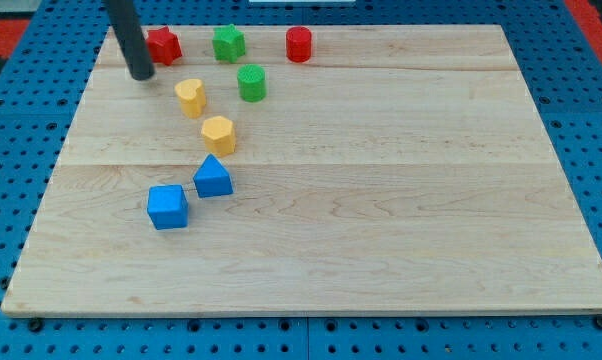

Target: Move the yellow blocks in diagonal line

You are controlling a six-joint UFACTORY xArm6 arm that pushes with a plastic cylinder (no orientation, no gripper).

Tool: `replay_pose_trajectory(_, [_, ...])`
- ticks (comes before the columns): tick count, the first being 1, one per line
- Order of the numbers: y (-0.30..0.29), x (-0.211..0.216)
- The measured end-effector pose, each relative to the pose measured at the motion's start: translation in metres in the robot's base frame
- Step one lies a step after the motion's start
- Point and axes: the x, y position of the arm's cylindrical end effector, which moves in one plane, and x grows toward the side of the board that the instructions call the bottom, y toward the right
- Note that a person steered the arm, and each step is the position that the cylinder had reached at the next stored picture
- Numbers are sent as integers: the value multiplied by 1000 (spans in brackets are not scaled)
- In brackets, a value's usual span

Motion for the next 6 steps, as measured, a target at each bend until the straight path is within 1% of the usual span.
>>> replay_pose_trajectory(1, [29, 20])
replay_pose_trajectory(2, [29, 24])
replay_pose_trajectory(3, [7, 44])
replay_pose_trajectory(4, [25, 67])
replay_pose_trajectory(6, [34, 86])
